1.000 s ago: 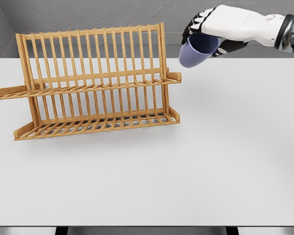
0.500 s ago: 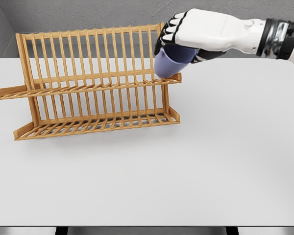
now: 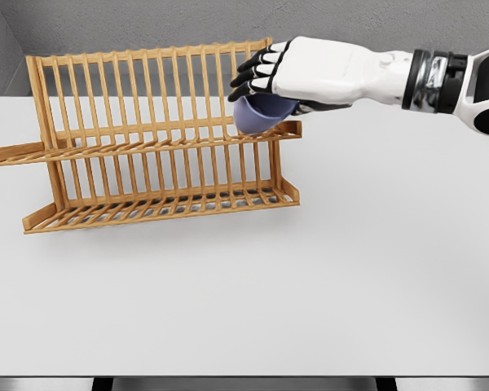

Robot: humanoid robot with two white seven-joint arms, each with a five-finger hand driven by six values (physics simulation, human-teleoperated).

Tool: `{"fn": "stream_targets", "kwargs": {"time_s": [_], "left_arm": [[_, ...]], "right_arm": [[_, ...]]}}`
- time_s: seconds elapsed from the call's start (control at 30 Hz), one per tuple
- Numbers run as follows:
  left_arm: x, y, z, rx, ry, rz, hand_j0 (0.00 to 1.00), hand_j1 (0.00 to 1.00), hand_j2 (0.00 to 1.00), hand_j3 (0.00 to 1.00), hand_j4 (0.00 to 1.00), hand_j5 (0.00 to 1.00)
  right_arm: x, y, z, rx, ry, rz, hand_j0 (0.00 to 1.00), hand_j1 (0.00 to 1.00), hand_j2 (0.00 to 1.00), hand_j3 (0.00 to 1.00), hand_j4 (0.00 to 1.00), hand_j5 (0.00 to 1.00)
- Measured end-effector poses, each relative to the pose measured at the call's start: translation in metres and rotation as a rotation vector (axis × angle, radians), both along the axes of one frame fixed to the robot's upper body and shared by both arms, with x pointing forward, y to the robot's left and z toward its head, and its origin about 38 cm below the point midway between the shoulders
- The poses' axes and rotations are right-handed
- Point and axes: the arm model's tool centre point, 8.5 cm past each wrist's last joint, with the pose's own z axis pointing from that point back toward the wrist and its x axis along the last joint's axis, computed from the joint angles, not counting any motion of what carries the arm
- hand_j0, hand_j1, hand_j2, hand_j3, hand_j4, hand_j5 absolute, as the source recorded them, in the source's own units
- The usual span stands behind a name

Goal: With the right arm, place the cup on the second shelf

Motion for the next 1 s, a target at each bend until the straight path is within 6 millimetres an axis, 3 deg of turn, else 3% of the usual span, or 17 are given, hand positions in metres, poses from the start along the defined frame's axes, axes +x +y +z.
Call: {"fn": "stream_targets", "kwargs": {"time_s": [0.87,0.93,1.0], "left_arm": [[0.0,0.0,0.0,0.0,0.0,0.0,1.0,1.0,1.0,1.0,1.0,1.0],[0.0,0.0,0.0,0.0,0.0,0.0,1.0,1.0,1.0,1.0,1.0,1.0],[0.0,0.0,0.0,0.0,0.0,0.0,1.0,1.0,1.0,1.0,1.0,1.0]], "right_arm": [[-0.001,-0.003,0.001,-0.026,0.003,0.001,1.0,1.0,1.0,1.0,1.0,1.0],[0.001,-0.008,0.002,-0.03,0.001,-0.013,1.0,1.0,1.0,1.0,1.0,1.0],[0.004,-0.025,0.01,-0.014,-0.019,-0.06,1.0,1.0,1.0,1.0,1.0,1.0]]}}
